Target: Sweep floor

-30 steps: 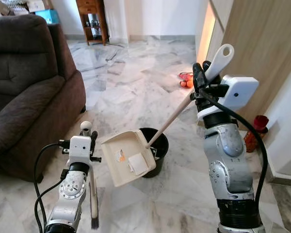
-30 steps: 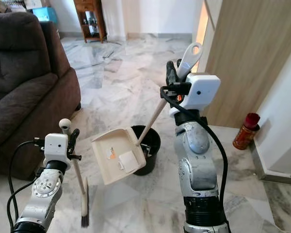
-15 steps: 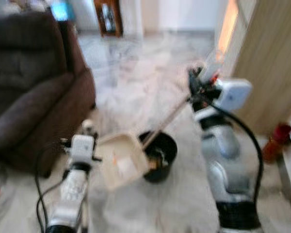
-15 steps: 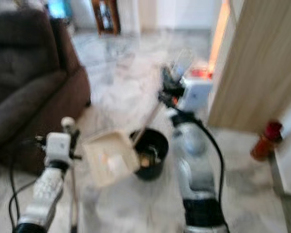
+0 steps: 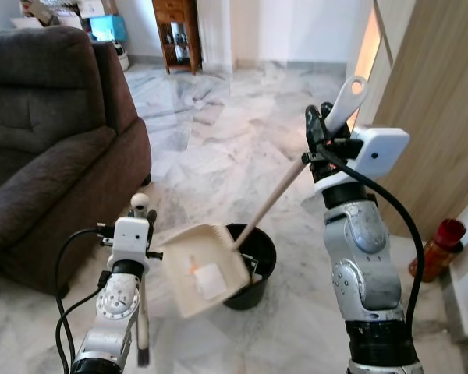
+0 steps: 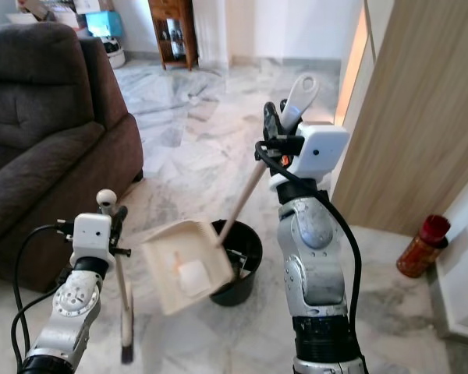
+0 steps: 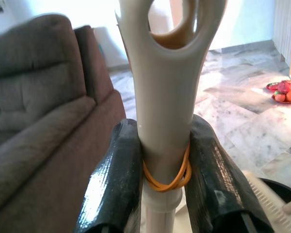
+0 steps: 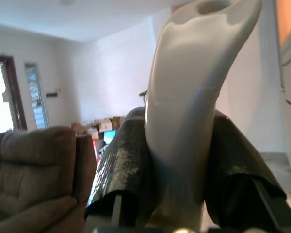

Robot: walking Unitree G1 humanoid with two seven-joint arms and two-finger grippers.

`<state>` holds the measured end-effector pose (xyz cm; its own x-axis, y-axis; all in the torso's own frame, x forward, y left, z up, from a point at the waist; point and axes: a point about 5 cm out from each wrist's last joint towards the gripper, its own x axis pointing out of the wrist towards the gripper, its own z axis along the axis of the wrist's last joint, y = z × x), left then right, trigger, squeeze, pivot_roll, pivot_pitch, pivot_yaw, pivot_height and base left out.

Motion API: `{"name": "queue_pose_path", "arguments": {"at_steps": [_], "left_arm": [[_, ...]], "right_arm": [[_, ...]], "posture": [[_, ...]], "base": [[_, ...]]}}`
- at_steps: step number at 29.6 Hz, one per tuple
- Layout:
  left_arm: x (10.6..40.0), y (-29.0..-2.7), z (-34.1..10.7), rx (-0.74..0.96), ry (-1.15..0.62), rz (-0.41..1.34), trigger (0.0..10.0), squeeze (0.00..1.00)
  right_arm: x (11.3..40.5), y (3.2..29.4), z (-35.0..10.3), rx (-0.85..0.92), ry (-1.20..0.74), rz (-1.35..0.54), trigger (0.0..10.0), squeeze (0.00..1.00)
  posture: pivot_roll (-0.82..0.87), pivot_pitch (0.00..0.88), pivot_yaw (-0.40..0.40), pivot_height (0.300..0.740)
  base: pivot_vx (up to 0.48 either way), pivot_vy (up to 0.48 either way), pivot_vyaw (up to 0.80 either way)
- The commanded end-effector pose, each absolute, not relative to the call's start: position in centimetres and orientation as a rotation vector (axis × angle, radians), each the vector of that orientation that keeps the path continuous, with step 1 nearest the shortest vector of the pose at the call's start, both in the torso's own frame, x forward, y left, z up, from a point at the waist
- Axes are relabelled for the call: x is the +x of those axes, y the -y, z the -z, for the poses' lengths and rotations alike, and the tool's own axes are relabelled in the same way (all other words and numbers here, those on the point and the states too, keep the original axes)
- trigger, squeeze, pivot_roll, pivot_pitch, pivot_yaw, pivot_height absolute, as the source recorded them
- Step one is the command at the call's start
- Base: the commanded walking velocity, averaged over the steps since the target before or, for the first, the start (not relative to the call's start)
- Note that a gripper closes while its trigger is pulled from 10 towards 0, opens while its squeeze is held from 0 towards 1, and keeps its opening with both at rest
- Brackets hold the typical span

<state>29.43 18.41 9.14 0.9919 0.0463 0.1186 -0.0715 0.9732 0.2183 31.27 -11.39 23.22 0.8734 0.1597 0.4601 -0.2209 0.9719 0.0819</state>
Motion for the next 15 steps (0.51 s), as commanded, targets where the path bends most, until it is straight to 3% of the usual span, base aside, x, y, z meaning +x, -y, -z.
{"name": "queue_pose_path", "arguments": {"at_steps": [1, 8, 13, 15], "left_arm": [[29.65, -18.92, -10.12, 0.243, 0.159, -0.072, 10.0, 0.00], [29.64, -18.91, -10.13, 0.243, 0.161, -0.075, 10.0, 0.00], [29.63, -18.90, -10.13, 0.242, 0.161, -0.075, 10.0, 0.00], [29.63, -18.91, -10.13, 0.242, 0.160, -0.075, 10.0, 0.00]], "right_arm": [[30.91, 10.42, -25.00, 0.182, 0.550, -0.239, 10.0, 0.00], [30.78, 10.33, -25.32, 0.179, 0.569, -0.246, 10.0, 0.00], [30.71, 10.21, -25.34, 0.172, 0.571, -0.253, 10.0, 0.00], [30.70, 10.17, -25.32, 0.175, 0.570, -0.255, 10.0, 0.00]], "posture": [[0.13, 0.000, 0.054, 0.740], [0.13, 0.000, 0.054, 0.740], [0.13, 0.000, 0.054, 0.740], [0.13, 0.000, 0.054, 0.740]], "base": [[0.296, 0.000, 0.00], [0.294, 0.000, 0.00], [0.294, 0.000, 0.54], [0.292, 0.000, 0.00]]}}
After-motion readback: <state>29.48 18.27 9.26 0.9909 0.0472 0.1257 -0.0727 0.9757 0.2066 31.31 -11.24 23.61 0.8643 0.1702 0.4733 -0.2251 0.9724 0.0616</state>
